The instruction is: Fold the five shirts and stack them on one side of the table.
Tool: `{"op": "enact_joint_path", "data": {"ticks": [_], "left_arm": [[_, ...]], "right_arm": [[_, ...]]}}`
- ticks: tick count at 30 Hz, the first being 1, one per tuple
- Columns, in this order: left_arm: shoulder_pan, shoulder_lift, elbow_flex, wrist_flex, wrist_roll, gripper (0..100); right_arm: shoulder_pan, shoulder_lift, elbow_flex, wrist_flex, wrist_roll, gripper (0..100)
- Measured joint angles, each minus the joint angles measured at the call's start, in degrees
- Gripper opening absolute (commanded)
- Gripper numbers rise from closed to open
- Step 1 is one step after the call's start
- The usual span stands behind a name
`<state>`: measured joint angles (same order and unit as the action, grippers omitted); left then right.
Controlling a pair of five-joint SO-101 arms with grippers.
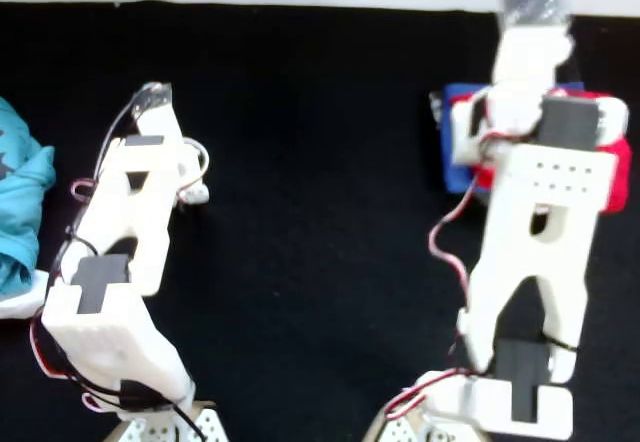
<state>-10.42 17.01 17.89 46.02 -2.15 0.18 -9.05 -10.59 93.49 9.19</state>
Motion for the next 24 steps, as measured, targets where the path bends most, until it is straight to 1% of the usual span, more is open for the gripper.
{"op": "enact_joint_path", "data": {"ticks": [3, 7, 9, 12, 15, 17, 20, 22, 24], "left_arm": [[0.0, 0.0, 0.0, 0.0, 0.0, 6], [0.0, 0.0, 0.0, 0.0, 0.0, 6], [0.0, 0.0, -0.62, 0.79, 0.0, 6], [-0.18, 0.18, -3.08, 4.75, 0.0, 6], [-1.58, -1.05, -7.3, 12.31, -0.09, 6], [-4.22, -3.34, -11.25, 18.81, -0.26, 7], [-10.2, -6.59, -17.32, 27.69, -3.43, 14], [-15.65, -7.56, -20.22, 30.86, -7.03, 20], [-21.8, -7.47, -22.77, 31.82, -10.11, 22]], "right_arm": [[-3.34, -4.48, 18.29, -6.86, 0.0, 1.5], [-8.79, -12.75, 39.82, -16.35, 0.0, 0.9], [-9.85, -16.35, 49.14, -21.36, 0.0, 0.9], [-10.02, -18.81, 60.48, -28.31, 2.9, 0.9], [-10.2, -19.25, 67.69, -32.7, 4.92, 1.0], [-10.2, -19.25, 71.38, -35.08, 5.27, 1.0], [-10.2, -19.25, 75.43, -38.77, 5.36, 1.0], [-10.2, -19.34, 77.36, -41.41, 5.36, 1.0], [-10.2, -20.22, 79.03, -43.6, 5.36, 1.2]]}}
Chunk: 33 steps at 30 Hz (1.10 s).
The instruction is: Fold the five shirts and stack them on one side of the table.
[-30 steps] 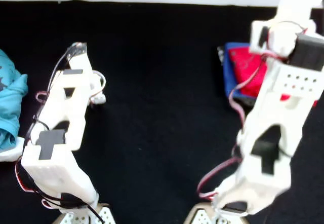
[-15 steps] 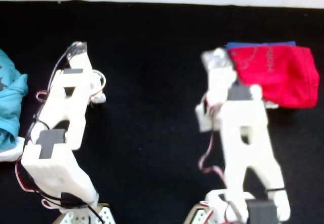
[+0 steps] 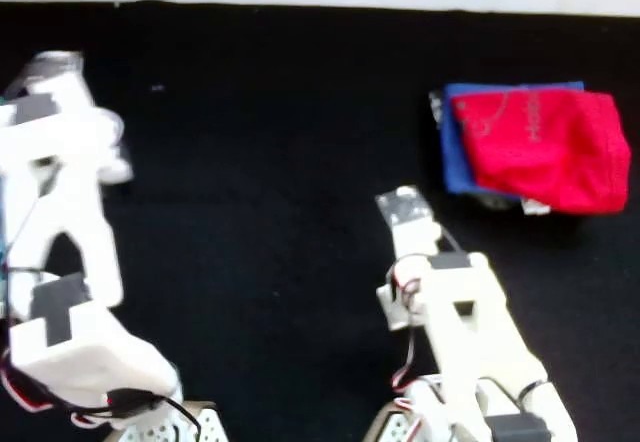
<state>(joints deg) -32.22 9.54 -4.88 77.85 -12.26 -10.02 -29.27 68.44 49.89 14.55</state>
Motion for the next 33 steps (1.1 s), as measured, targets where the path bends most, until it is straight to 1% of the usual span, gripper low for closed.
{"op": "enact_joint_path", "data": {"ticks": [2, 6, 9, 12, 20, 22, 24, 26, 27, 30, 33], "left_arm": [[-6.24, 0.7, -2.81, 0.0, -2.29, 22], [-16.7, 5.89, -8.53, -2.99, -5.8, 22], [-21.71, 11.34, -12.92, -3.87, -8.0, 22], [-24.35, 16.97, -17.49, -4.04, -8.62, 22], [-24.35, 28.48, -26.11, -4.22, -8.62, 21], [-23.65, 29.63, -27.96, -4.22, -8.62, 13], [-22.68, 29.8, -29.63, -3.25, -8.7, 0], [-21.27, 29.8, -32.18, -0.79, -8.53, 3], [-20.4, 29.8, -33.67, 0.97, -7.82, 1], [-17.58, 29.27, -38.95, 6.77, -5.63, 1], [-13.8, 26.9, -45.01, 12.66, -4.92, 1]], "right_arm": [[-0.09, -0.62, 1.41, -1.58, 0.0, 5.0], [-0.35, -0.7, 2.2, -2.37, 0.0, 18.2], [-0.53, -0.79, 2.37, -2.37, 0.0, 18.0], [-0.53, -0.79, 2.55, -2.73, 0.0, 15.7], [-0.53, -0.79, 2.55, -2.9, 0.0, 15.1], [-0.53, -0.79, 2.55, -2.9, 0.0, 15.1], [-0.53, -0.79, 2.55, -2.9, 0.0, 15.1], [-0.53, -0.79, 2.55, -2.9, 0.0, 15.1], [-0.53, -0.79, 2.55, -2.9, 0.0, 15.1], [-0.53, -0.79, 2.55, -2.9, 0.0, 15.1], [-0.53, -0.79, 2.55, -2.9, 0.0, 15.1]]}}
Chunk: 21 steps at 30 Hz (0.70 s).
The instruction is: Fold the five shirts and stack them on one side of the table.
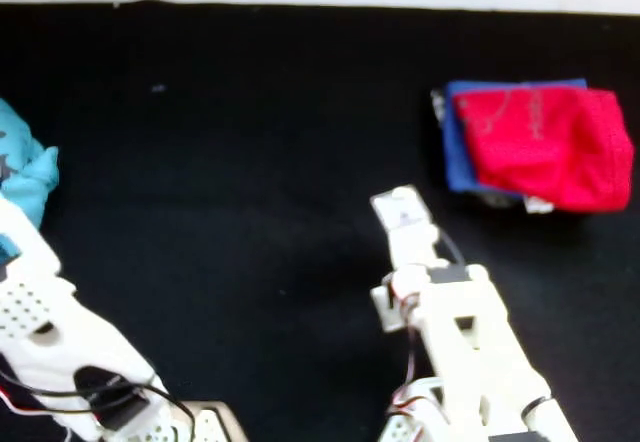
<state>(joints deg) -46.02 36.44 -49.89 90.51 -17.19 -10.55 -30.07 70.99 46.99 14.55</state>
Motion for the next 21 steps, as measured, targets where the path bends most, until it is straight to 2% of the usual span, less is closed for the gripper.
{"op": "enact_joint_path", "data": {"ticks": [5, 11, 16, 21], "left_arm": [[9.58, -6.15, -10.11, 8.7, 0.0, 1], [24.18, -16.53, -12.57, 9.93, 3.69, 1], [39.12, -23.21, -12.66, 10.29, 6.15, 2], [52.13, -24.18, -6.95, 10.29, 8.44, 17]], "right_arm": [[0.0, 0.0, 0.0, 0.0, 0.0, 15.1], [0.0, 0.0, 0.0, 0.0, 0.0, 15.1], [0.0, 0.0, 0.0, 0.0, 0.0, 15.1], [0.0, 0.0, 0.0, 0.0, 0.0, 15.1]]}}
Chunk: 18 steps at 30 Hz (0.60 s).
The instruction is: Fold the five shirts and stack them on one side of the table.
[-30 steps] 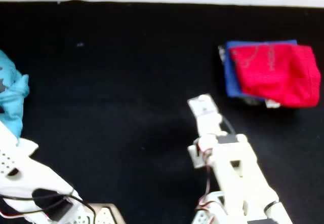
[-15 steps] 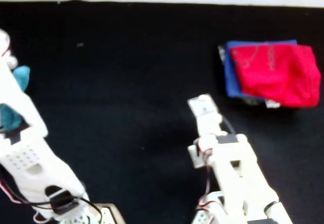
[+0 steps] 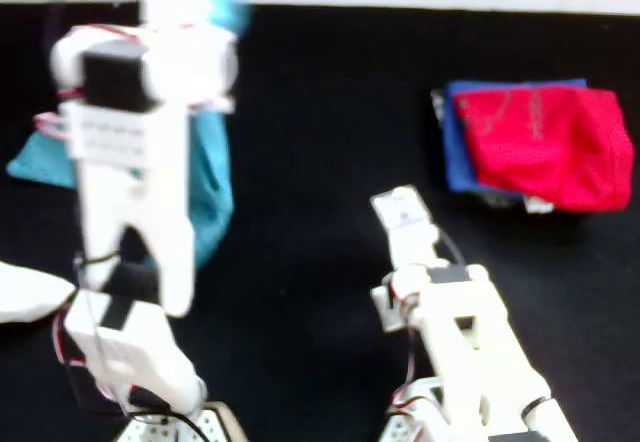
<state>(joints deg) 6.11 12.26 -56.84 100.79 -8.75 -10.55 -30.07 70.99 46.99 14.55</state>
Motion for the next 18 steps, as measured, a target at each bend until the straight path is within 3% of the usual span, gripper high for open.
{"op": "enact_joint_path", "data": {"ticks": [4, 8, 12, 18], "left_arm": [[6.15, -0.53, 4.75, 0.0, 2.99, 19], [6.15, -5.19, 5.54, 0.18, 3.96, 19], [-1.05, -10.2, 8.62, 0.18, 3.87, 19], [-19.87, -11.34, 24.44, 0.18, -2.9, 19]], "right_arm": [[0.0, 0.0, 0.0, -0.09, 0.0, 15.1], [0.0, 0.0, 0.0, -0.09, 0.0, 15.1], [0.0, 0.0, 0.0, -0.09, 0.0, 15.1], [-0.35, -0.44, 0.0, -0.09, 0.18, 15.1]]}}
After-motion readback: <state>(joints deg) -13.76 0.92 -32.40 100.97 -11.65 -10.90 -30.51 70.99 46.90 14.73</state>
